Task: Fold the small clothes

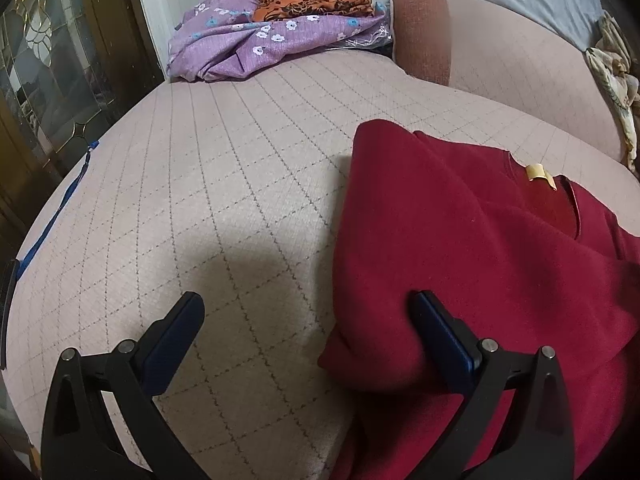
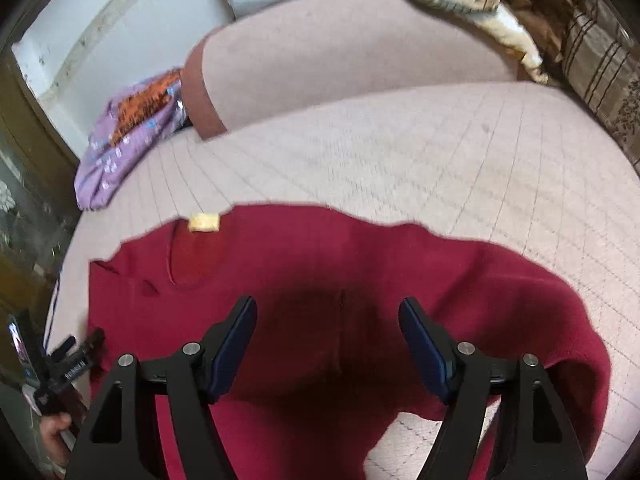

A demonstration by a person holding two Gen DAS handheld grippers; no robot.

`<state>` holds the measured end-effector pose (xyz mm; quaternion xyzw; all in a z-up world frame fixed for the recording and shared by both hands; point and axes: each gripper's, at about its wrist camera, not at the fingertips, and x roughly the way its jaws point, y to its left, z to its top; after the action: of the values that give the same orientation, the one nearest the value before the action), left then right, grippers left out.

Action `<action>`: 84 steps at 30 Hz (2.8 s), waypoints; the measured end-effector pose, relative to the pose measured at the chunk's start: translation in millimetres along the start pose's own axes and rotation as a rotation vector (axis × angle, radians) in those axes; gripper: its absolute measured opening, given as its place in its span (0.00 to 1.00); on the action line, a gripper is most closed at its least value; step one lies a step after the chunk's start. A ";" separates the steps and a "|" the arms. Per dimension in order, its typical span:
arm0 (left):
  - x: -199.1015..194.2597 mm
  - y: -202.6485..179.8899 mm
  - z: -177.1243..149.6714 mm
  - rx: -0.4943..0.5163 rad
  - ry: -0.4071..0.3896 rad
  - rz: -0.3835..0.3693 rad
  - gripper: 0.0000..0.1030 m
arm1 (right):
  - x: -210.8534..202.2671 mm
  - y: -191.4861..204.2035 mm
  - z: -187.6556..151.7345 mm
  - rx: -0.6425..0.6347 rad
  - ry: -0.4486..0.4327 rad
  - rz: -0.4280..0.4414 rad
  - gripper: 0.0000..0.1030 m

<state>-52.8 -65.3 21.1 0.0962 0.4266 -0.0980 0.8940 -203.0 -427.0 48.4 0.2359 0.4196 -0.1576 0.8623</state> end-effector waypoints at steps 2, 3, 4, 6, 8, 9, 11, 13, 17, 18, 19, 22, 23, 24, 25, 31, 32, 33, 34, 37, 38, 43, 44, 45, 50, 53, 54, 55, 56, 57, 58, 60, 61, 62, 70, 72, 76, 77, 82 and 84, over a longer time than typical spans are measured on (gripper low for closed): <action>0.3 0.5 0.1 -0.002 0.000 -0.003 1.00 | 8.2 6.1 -1.3 -0.038 -0.001 0.023 0.71; 0.9 0.9 0.8 -0.004 0.000 -0.004 1.00 | 16.1 11.8 -2.1 -0.076 0.006 0.012 0.67; 0.7 1.6 0.7 -0.007 0.000 -0.007 1.00 | 22.3 15.5 -2.9 -0.101 0.021 -0.002 0.45; 0.3 2.6 1.6 -0.012 -0.001 -0.009 1.00 | 32.3 21.1 -4.4 -0.146 0.049 -0.048 0.09; -1.2 2.8 1.7 -0.015 -0.008 -0.007 1.00 | 25.1 22.8 -1.1 -0.155 0.023 -0.028 0.04; -2.0 3.0 2.2 -0.018 -0.014 -0.004 1.00 | 20.2 23.6 1.1 -0.155 0.009 -0.021 0.03; -6.1 4.0 3.3 -0.031 -0.039 -0.001 1.00 | 1.6 28.4 8.6 -0.171 -0.057 -0.018 0.03; -10.9 5.9 4.8 -0.049 -0.070 -0.015 1.00 | -17.2 32.5 17.0 -0.177 -0.132 -0.016 0.03; -2.3 0.4 5.6 -0.034 -0.042 -0.004 1.00 | -1.8 29.7 29.1 -0.174 -0.142 -0.057 0.03; -0.3 -0.9 5.2 -0.028 -0.032 0.003 1.00 | 14.0 25.6 29.5 -0.166 -0.092 -0.067 0.07; 2.0 -2.3 4.9 -0.022 -0.021 0.011 1.00 | 27.8 21.5 28.7 -0.154 -0.036 -0.095 0.09; 1.4 -0.6 5.2 -0.028 -0.023 0.016 1.00 | 35.9 14.1 19.1 -0.133 0.028 -0.145 0.14; 0.9 -0.4 5.6 -0.030 -0.024 0.022 1.00 | 25.5 14.6 15.6 -0.129 -0.007 -0.152 0.17; -0.1 -0.4 6.1 -0.030 -0.026 0.027 1.00 | 17.3 16.5 13.7 -0.129 -0.030 -0.144 0.30; -2.1 -0.8 8.0 -0.031 -0.030 0.028 1.00 | 11.3 19.6 12.2 -0.131 -0.048 -0.125 0.44; 3.9 -5.5 34.1 -0.056 -0.040 -0.026 1.00 | 20.2 64.1 6.4 -0.254 -0.008 0.039 0.51; 10.1 -6.4 38.6 -0.057 -0.034 -0.019 1.00 | 28.7 71.3 5.1 -0.269 0.007 0.050 0.50; 17.4 -7.2 42.6 -0.052 -0.022 -0.007 1.00 | 38.6 78.0 3.5 -0.288 0.019 0.048 0.50; 24.0 -7.2 45.3 -0.049 -0.010 0.003 1.00 | 46.2 82.0 1.4 -0.298 0.022 0.046 0.48; 42.8 -2.4 46.3 -0.053 0.035 0.022 1.00 | 79.1 83.5 0.8 -0.301 0.050 -0.022 0.47; 46.9 1.4 44.8 -0.073 0.050 0.002 1.00 | 82.8 82.4 1.4 -0.299 0.037 -0.031 0.47; 47.0 11.7 41.6 -0.136 0.065 -0.037 1.00 | 80.5 82.1 9.4 -0.251 0.024 -0.033 0.48; 45.8 10.6 40.8 -0.131 0.062 -0.032 1.00 | 74.8 83.9 6.8 -0.256 0.026 -0.024 0.50; 44.2 8.5 40.1 -0.122 0.058 -0.023 1.00 | 66.7 85.2 2.6 -0.266 0.021 -0.012 0.50; 36.0 -2.0 39.2 -0.069 0.033 0.014 1.00 | 40.7 82.2 -21.4 -0.296 0.006 -0.019 0.51; 30.8 -5.2 38.5 -0.052 0.021 0.020 1.00 | 52.7 72.3 -30.9 -0.299 0.048 -0.056 0.53; 28.9 -6.3 38.1 -0.049 0.017 0.020 1.00 | 59.4 69.0 -33.1 -0.296 0.070 -0.066 0.53; 26.6 -7.5 37.1 -0.045 0.014 0.020 1.00 | 60.0 66.5 -34.0 -0.290 0.048 -0.054 0.55; 25.0 -8.4 36.4 -0.043 0.011 0.021 1.00 | 59.3 65.9 -33.7 -0.286 0.034 -0.050 0.56; 23.0 -9.4 35.5 -0.040 0.008 0.023 1.00 | 59.5 67.1 -32.0 -0.285 0.044 -0.055 0.56; 21.3 -10.2 34.9 -0.036 0.005 0.024 1.00 | 58.4 68.9 -30.2 -0.283 0.052 -0.061 0.56; 19.2 -10.4 34.5 -0.032 0.000 0.026 1.00 | 54.6 71.7 -29.0 -0.283 0.067 -0.058 0.56; 17.9 -10.2 34.2 -0.033 -0.002 0.025 1.00 | 52.0 73.4 -29.3 -0.286 0.069 -0.055 0.56; 16.8 -9.9 33.8 -0.035 -0.003 0.022 1.00 | 48.0 73.9 -30.0 -0.287 0.065 -0.051 0.56; 2.3 -10.9 26.4 -0.038 -0.009 -0.016 1.00 | 45.4 76.5 -32.0 -0.268 0.061 -0.041 0.62; -1.4 -10.6 24.3 -0.043 -0.007 -0.034 1.00 | 52.5 76.1 -34.6 -0.262 0.070 -0.047 0.62; 1.5 -7.8 19.0 -0.068 0.033 -0.079 1.00 | 57.6 80.4 -35.4 -0.269 0.063 -0.070 0.69; 5.2 -6.9 17.5 -0.072 0.051 -0.082 1.00 | 58.2 82.0 -35.3 -0.271 0.066 -0.071 0.70; 21.4 -1.3 15.1 -0.103 0.093 -0.076 1.00 | 52.8 80.8 -36.4 -0.262 0.074 -0.058 0.72; 20.7 -0.2 14.9 -0.111 0.096 -0.081 1.00 | 39.4 75.1 -38.9 -0.233 0.068 -0.028 0.71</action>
<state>-29.0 -71.2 14.1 0.0335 0.4771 -0.1056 0.8719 -169.4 -345.9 16.7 0.1335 0.4674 -0.1119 0.8667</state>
